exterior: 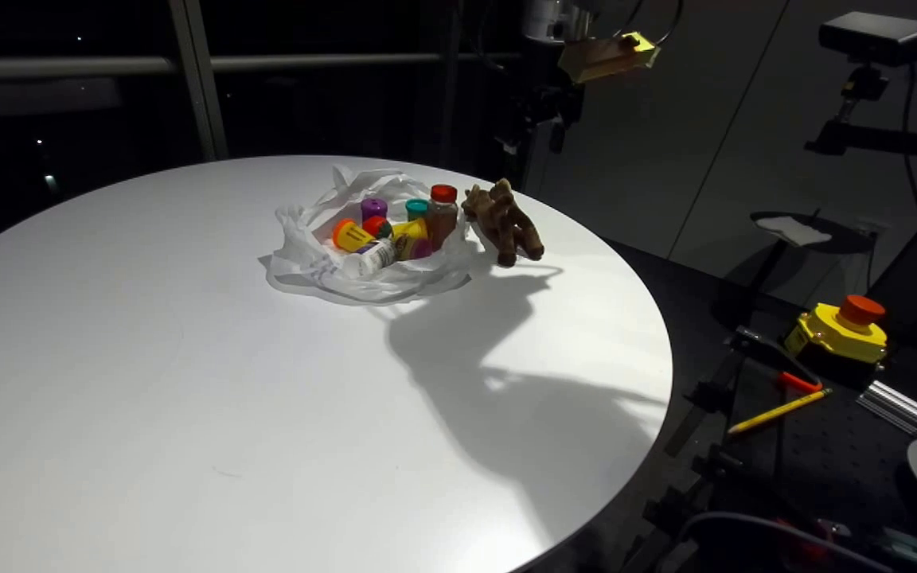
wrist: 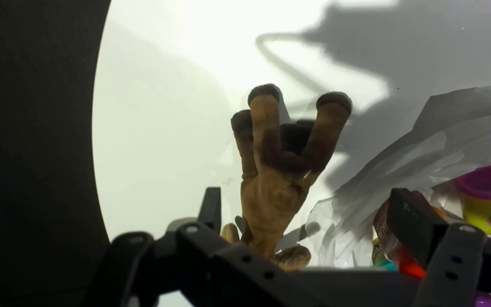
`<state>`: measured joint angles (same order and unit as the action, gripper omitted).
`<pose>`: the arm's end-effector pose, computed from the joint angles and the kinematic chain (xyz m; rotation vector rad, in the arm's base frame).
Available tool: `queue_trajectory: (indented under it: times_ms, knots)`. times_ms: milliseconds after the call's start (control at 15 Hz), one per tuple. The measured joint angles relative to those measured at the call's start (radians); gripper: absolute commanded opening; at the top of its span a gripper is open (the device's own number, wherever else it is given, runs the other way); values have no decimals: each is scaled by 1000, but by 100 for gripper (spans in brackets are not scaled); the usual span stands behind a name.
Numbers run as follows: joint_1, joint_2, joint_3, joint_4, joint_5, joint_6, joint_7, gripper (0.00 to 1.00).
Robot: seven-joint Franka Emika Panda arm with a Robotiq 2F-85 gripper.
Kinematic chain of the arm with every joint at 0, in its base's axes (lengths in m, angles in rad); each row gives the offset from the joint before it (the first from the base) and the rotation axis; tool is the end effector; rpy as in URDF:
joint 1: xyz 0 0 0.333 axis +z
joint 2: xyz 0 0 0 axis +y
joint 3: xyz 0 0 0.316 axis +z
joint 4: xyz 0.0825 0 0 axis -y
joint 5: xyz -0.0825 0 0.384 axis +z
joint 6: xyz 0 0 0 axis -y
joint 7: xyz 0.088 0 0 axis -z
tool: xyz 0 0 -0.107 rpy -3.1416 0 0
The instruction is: Pick the objects on the table in the plastic bag
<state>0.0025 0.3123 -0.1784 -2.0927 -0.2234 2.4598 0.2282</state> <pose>0.5800 -0.1008 0.2801 2.9235 -0.3290 0.0894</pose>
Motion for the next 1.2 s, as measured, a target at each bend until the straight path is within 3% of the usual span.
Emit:
queue_trajectory:
  times_ms: [333, 600, 667, 733, 867, 1200]
  knots:
    - [-63, 108, 33, 22, 133, 121, -52, 100]
    - [-89, 214, 40, 104, 163, 126, -72, 100]
    - [-92, 241, 40, 128, 164, 126, -72, 95]
    - [-95, 268, 39, 153, 163, 126, -72, 73]
    - [-100, 312, 39, 200, 164, 126, -72, 69]
    - [-102, 367, 34, 266, 165, 113, -72, 29]
